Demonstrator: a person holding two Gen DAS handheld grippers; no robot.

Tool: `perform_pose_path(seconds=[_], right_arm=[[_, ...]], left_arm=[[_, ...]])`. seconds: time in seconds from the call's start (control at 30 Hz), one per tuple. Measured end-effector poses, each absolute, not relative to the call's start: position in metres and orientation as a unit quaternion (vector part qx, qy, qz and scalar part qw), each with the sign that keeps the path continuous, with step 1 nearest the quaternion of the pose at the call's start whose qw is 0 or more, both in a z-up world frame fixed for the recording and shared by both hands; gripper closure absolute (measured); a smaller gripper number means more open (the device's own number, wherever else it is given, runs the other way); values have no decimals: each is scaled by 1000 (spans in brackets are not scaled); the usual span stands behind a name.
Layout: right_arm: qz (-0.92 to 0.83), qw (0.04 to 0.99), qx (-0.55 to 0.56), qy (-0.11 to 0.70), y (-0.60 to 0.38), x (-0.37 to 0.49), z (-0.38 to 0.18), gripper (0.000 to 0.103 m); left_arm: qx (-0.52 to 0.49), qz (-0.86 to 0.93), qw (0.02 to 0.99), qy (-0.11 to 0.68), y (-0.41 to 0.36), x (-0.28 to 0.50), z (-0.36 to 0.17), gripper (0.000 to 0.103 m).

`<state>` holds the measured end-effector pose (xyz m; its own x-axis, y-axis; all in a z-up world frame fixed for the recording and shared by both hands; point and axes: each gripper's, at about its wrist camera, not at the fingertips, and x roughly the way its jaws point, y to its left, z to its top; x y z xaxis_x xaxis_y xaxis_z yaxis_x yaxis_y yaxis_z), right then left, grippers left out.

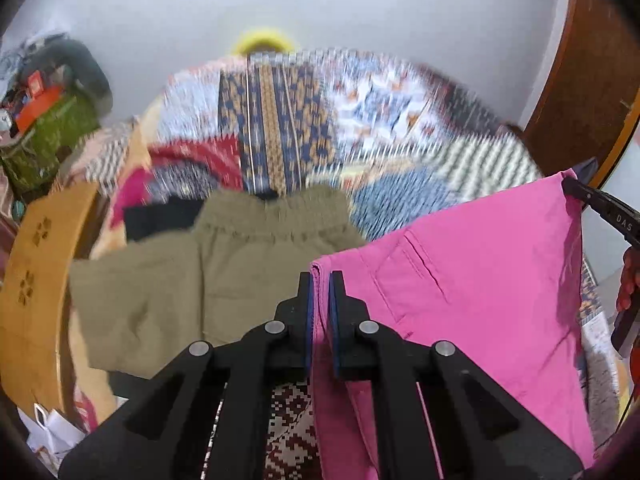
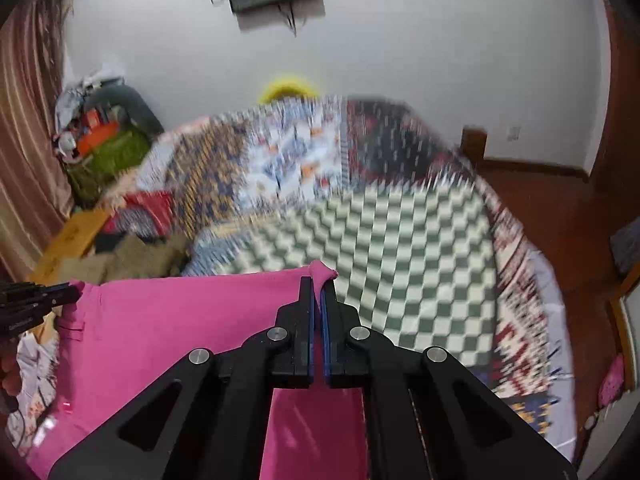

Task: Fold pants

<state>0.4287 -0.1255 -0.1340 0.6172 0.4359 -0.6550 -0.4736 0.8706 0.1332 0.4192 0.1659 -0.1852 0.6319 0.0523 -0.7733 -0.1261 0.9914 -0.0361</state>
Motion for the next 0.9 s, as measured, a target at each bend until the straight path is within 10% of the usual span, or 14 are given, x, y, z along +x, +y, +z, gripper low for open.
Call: perform_pose_path(seconds=[0.33,0.9], right_arm=[[267,921,-43,279,-141,355,-51,101],[270,911,-63,305,-178,239,-67,101]], left_arm=[[6,43,928,369,138,360,-113,96],[34,21,926,375,110,237,-119,97]])
